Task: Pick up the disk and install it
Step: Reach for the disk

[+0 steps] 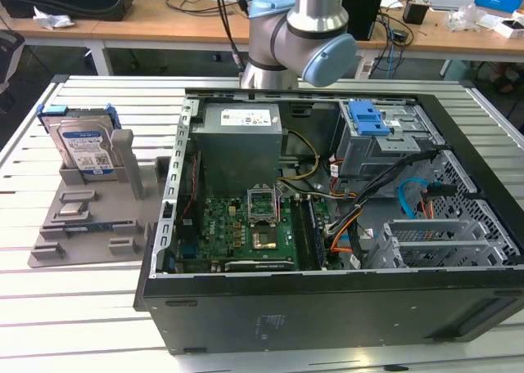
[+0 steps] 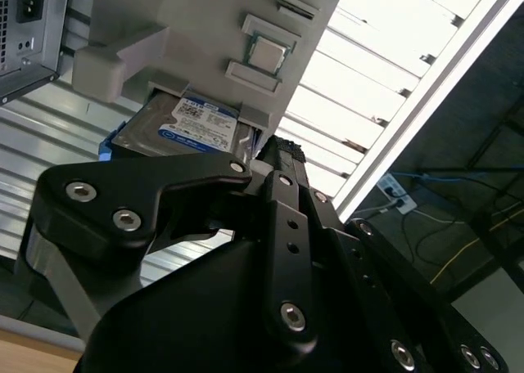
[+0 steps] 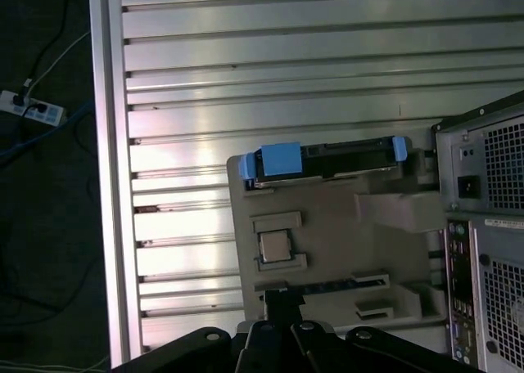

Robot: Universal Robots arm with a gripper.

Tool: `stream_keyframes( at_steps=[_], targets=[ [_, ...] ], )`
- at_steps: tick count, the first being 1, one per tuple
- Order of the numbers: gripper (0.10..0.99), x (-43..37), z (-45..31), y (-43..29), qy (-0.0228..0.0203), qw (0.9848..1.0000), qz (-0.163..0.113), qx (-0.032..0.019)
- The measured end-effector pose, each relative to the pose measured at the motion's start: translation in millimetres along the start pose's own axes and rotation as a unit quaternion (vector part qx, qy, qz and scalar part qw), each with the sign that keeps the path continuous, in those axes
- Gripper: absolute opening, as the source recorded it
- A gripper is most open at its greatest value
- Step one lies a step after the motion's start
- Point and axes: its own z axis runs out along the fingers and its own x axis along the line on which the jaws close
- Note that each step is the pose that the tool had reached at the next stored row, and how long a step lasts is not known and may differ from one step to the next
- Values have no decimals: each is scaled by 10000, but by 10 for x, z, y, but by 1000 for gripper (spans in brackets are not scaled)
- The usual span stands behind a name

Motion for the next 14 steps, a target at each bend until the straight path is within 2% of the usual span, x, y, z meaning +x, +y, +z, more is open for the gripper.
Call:
stream_keyframes(
  at_steps=[6, 14],
  targets=[
    [106, 71, -2, -5, 0, 10000, 0, 0],
    [106, 208, -5, -15, 0, 10000, 0, 0]
  ],
)
